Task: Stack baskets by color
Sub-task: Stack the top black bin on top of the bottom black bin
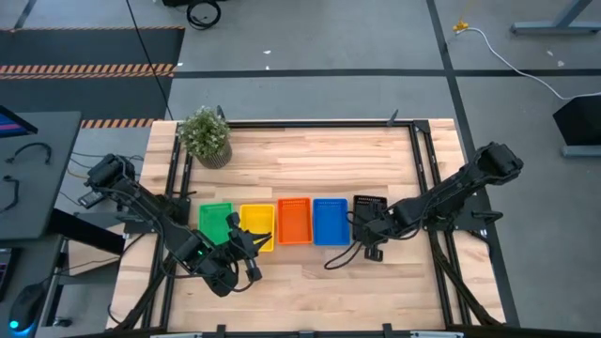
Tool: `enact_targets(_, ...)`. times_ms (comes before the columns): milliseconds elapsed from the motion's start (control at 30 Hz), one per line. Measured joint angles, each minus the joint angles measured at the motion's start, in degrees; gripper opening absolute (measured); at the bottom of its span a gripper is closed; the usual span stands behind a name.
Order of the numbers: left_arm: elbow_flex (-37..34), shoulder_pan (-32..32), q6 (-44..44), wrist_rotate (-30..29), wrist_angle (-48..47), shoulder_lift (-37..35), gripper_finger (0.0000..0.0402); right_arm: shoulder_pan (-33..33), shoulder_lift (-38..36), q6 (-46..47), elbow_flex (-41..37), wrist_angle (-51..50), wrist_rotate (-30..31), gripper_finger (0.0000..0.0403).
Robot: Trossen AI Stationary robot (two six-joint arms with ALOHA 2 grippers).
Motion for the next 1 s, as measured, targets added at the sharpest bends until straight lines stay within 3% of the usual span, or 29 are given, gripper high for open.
enact_targets(467,0.0,-0.01,-0.01,0.0,0.39,0.0,0.0019,4.48,-1.16,-5.47,0.02,0.53,-0.12,0.0002)
enact_targets(633,0.0,-0.02,-0.03,0.0,0.52,0.0,0.0015,2.06,-2.98,2.85,0.02,1.64,5.68,0.0001)
enact_targets(733,0.0,-0.02,-0.03,0.0,0.54,0.0,0.0011,0.44,-2.34,4.11,0.04,4.77,3.42,0.0001)
enact_targets(1000,0.0,-0.02,-0.35,0.46,0.61,0.0,0.0019,1.34,-0.59,-6.05,0.04,8.47,-0.76,0.0001)
